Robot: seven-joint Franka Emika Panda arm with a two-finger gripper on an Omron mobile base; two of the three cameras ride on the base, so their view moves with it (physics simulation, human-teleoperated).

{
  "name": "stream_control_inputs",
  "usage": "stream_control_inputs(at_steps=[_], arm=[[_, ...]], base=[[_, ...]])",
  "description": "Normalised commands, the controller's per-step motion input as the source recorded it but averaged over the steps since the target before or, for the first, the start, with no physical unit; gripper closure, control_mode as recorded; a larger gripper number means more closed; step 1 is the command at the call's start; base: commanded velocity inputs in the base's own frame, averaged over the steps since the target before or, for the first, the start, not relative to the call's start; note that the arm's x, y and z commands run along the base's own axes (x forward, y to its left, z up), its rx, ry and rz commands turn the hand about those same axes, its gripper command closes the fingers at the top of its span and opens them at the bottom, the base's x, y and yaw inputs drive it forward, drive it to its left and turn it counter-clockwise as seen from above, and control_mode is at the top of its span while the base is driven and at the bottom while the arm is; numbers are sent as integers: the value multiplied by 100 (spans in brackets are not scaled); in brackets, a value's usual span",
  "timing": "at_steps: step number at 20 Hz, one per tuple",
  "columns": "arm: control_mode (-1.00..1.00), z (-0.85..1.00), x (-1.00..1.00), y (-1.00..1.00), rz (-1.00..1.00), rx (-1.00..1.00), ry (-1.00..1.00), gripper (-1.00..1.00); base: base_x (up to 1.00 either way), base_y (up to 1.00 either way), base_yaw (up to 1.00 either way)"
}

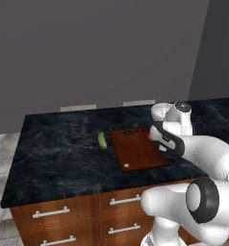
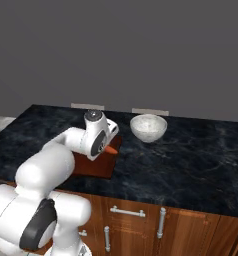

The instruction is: Place the two vegetables and bowl onto the tray for setting up a vegetable dip station.

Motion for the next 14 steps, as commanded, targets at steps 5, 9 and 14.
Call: stream_control_inputs(at_steps=[5, 9, 14], arm=[[-100, 18, 31, 39, 19, 0, 0, 100], [-100, 9, 34, 23, 19, 0, -1, 100], [-100, 0, 34, 21, 13, -1, 0, 100]], base=[[0, 0, 0], [0, 0, 0], [0, 0, 0]])
